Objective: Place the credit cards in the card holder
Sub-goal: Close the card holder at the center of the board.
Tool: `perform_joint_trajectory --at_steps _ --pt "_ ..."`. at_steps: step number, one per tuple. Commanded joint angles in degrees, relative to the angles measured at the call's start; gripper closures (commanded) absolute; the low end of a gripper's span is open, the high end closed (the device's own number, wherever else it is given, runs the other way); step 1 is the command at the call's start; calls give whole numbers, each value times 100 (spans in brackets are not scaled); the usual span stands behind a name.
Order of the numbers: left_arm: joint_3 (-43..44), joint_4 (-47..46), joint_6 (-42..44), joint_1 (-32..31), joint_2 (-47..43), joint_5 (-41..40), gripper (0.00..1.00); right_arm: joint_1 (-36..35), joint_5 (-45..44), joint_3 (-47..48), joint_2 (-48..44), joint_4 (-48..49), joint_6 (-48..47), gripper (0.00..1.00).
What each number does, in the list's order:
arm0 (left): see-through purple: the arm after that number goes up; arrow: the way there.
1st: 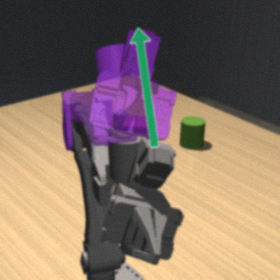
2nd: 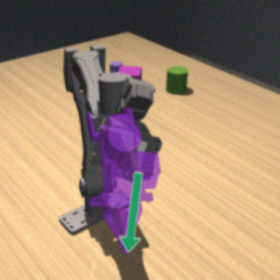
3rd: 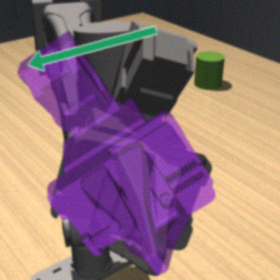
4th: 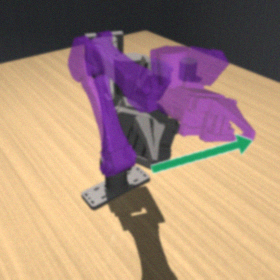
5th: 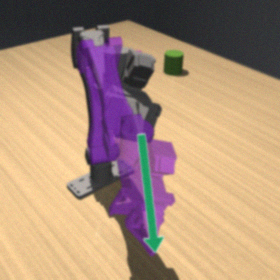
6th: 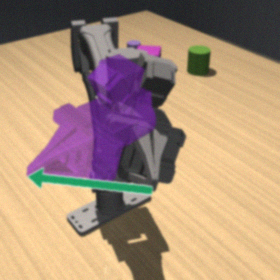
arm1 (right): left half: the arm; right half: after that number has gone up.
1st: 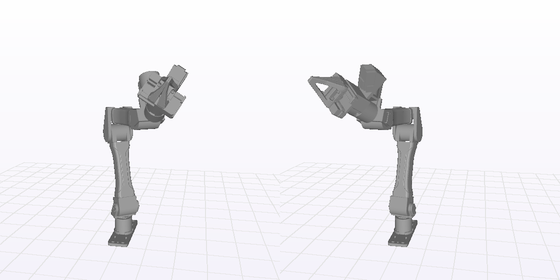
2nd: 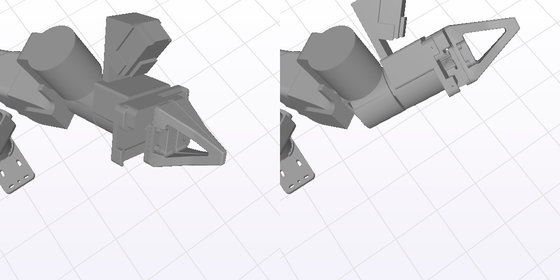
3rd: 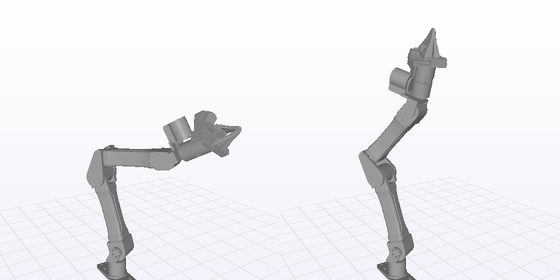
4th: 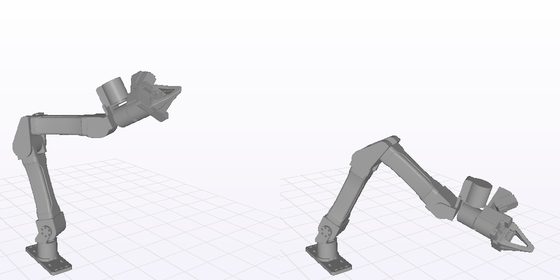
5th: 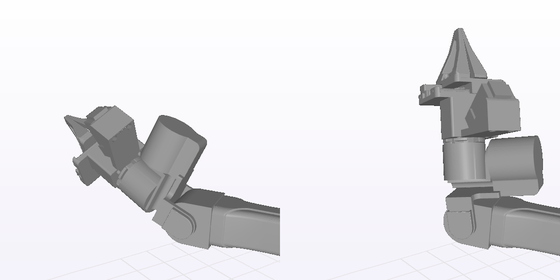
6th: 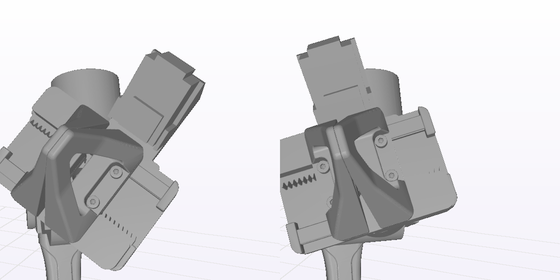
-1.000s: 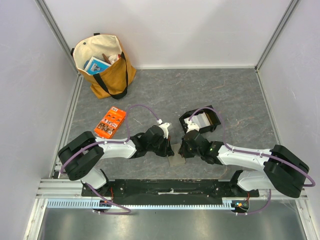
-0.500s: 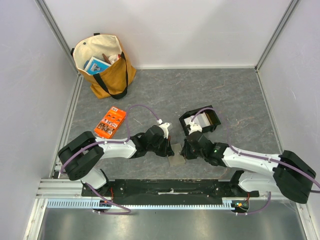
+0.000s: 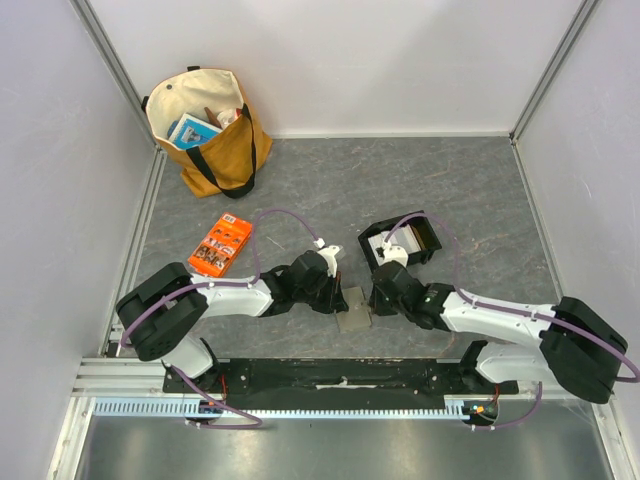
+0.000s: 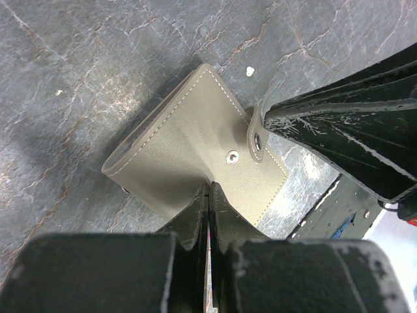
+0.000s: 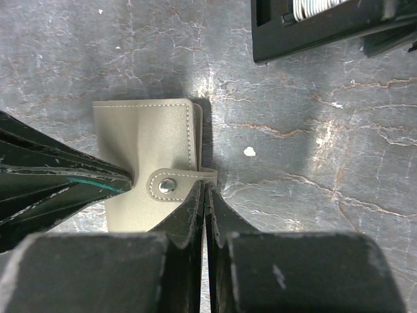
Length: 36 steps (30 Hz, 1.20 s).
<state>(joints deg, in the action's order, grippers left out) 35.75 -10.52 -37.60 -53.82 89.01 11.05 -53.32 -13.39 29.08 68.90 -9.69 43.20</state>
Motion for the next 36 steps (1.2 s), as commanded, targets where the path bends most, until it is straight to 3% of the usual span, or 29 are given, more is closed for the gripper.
perform_joint_trajectory --at_steps 1,36 --pt "-77 613 271 -58 204 -120 98 41 -103 291 149 310 -154 94" --pt "-77 613 262 -58 178 -129 98 129 724 19 457 723 -40 93"
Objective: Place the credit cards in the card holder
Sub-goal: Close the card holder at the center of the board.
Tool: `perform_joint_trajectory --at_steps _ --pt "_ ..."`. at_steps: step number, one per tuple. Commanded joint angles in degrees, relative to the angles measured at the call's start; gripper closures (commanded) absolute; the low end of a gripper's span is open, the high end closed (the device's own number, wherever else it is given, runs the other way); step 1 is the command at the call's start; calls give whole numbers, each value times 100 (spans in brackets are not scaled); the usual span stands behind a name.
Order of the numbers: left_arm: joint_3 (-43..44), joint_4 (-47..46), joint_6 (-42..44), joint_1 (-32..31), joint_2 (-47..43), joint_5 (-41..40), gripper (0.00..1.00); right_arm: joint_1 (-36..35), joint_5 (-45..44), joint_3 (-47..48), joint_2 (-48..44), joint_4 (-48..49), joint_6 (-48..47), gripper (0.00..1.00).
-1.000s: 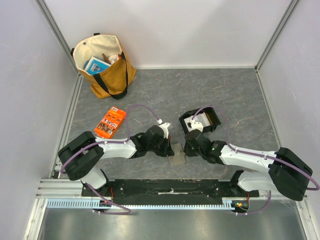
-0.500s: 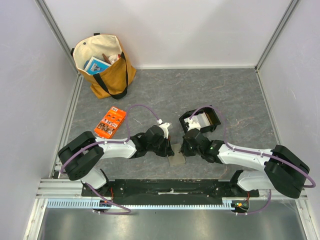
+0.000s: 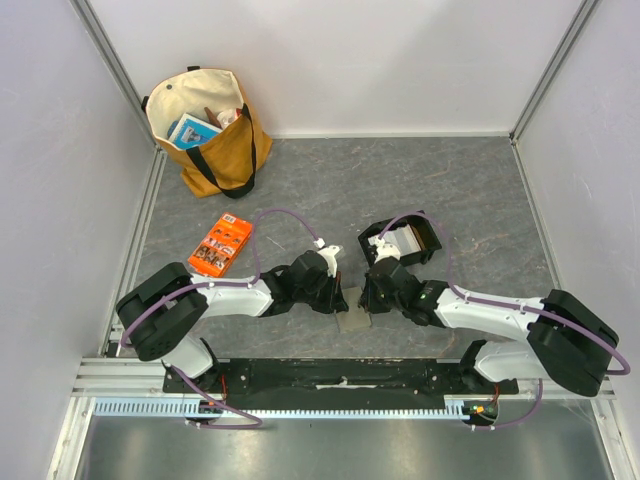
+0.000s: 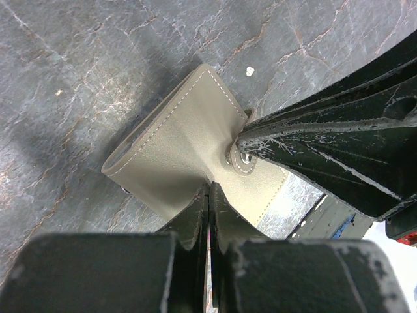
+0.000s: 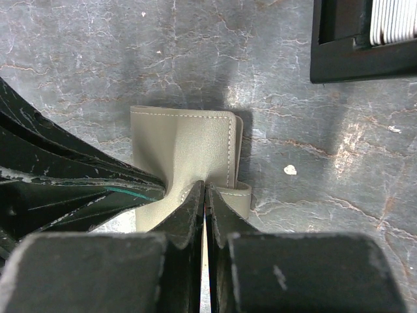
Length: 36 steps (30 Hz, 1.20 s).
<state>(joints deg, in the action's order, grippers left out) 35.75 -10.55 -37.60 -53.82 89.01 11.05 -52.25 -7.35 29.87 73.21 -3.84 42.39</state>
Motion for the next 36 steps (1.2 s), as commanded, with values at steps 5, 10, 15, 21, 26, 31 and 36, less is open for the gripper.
perform_joint_trajectory --at_steps 5,10,15,21,26,31,36 --pt "-76 606 236 -58 187 -129 98 22 -125 -104 -332 155 76 92" --pt "-85 606 245 -58 178 -129 98 22 -477 -95 -913 -46 94 84" --pt "-77 606 245 -58 169 -129 98 22 -451 -95 -818 -319 173 81" --pt "-77 606 245 -58 169 -129 98 13 -337 -288 -703 -153 331 73" --pt "-68 606 254 -49 187 -120 98 22 -258 -254 -580 -65 305 72" --pt "-77 606 245 -58 195 -112 98 22 -205 -227 -378 120 243 72" --pt "-85 606 254 -58 195 -120 98 22 -117 -174 -220 234 226 72"
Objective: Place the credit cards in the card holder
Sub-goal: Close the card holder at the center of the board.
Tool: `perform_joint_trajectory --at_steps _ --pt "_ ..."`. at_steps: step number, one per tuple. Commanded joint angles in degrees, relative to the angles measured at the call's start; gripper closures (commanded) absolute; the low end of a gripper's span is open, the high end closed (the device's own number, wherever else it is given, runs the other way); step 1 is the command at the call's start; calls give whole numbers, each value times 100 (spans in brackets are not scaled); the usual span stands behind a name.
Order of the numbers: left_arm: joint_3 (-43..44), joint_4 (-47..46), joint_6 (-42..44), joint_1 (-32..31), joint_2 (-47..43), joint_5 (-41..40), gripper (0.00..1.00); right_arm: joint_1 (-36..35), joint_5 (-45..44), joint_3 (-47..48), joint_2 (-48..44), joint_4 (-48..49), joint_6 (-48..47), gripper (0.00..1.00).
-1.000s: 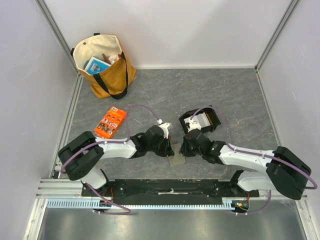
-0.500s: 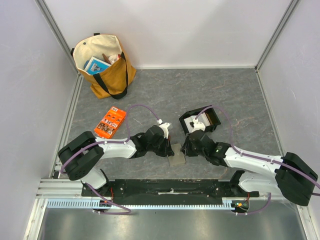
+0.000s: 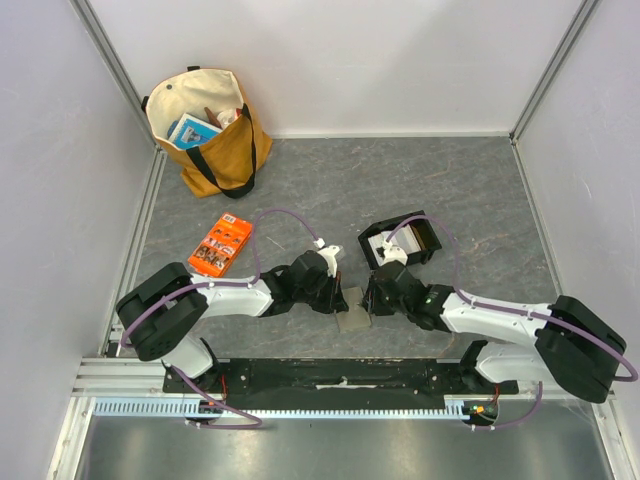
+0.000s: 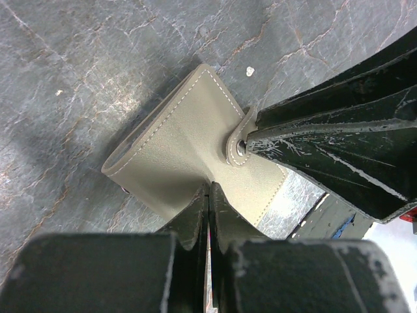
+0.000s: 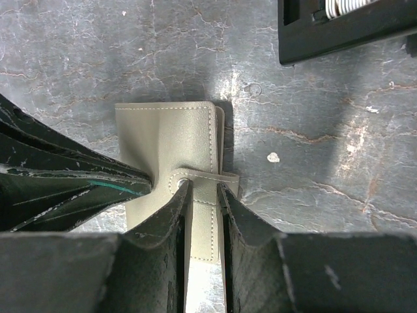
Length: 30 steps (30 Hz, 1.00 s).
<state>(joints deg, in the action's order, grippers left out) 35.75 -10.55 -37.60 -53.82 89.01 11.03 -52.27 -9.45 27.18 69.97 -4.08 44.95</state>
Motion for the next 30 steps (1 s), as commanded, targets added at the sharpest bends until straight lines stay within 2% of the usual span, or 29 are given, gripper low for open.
perform_joint_trajectory --at_steps 1,17,26,30 --pt "-85 606 245 -49 195 -110 98 24 110 95 130 284 -21 72" --pt "-50 589 254 -58 248 -110 98 24 409 165 245 364 -241 74" --pt "-77 589 245 -49 213 -136 98 24 190 200 -177 285 -285 73" --pt "-59 580 236 -58 231 -145 98 24 189 253 -72 206 -285 73"
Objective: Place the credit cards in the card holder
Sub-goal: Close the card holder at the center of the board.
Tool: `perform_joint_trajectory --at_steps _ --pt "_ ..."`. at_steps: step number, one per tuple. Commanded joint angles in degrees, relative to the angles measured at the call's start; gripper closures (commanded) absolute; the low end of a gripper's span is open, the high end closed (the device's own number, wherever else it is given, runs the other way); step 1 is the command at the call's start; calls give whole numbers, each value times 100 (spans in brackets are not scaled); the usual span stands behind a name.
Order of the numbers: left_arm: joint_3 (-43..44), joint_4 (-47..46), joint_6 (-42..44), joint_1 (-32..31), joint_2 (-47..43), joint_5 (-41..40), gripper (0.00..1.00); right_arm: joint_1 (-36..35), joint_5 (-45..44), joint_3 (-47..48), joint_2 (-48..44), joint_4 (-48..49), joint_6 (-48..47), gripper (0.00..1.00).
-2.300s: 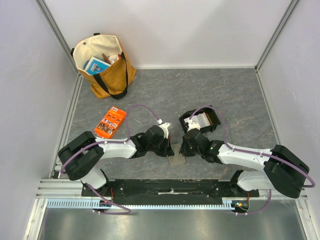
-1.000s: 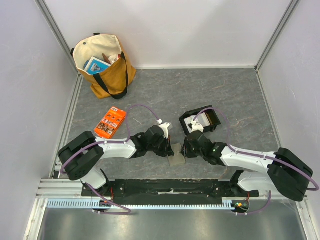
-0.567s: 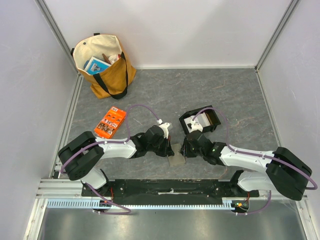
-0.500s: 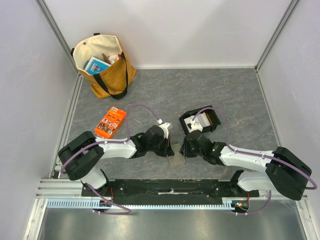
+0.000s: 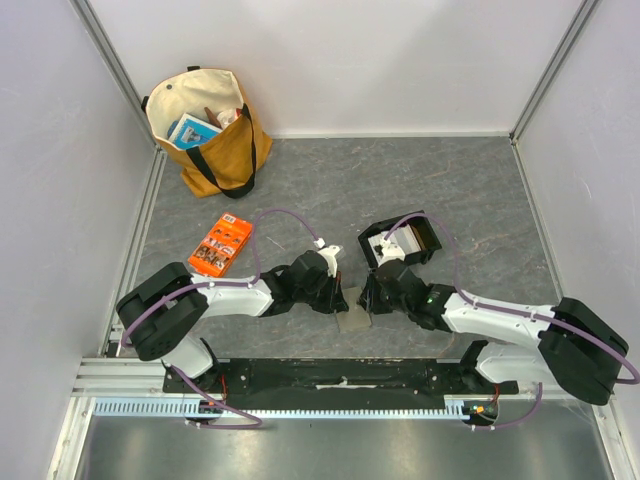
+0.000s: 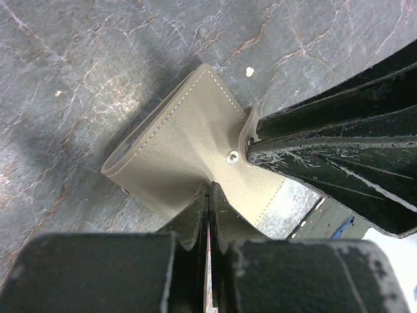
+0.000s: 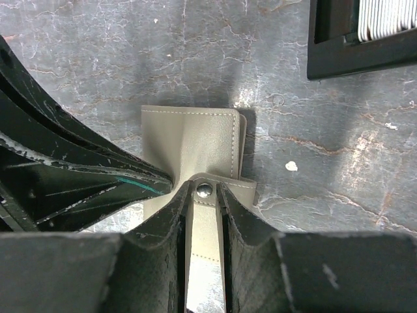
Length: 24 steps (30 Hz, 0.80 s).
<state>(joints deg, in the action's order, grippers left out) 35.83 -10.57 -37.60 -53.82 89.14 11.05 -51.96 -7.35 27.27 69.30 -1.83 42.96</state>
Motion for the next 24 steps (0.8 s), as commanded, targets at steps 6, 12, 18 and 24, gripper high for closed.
perform_joint_trajectory --at_steps 6,12,18,24 --pt "-77 591 245 -58 200 -129 98 -7 -3 235 277 50 -95 74" --pt "-85 591 236 -67 191 -129 98 -7 41 279 400 95 -183 74" --pt "-59 609 245 -49 191 -147 98 -7 322 297 506 86 -279 76" --pt "-24 617 254 -58 217 -156 98 -7 524 288 401 -72 -420 78"
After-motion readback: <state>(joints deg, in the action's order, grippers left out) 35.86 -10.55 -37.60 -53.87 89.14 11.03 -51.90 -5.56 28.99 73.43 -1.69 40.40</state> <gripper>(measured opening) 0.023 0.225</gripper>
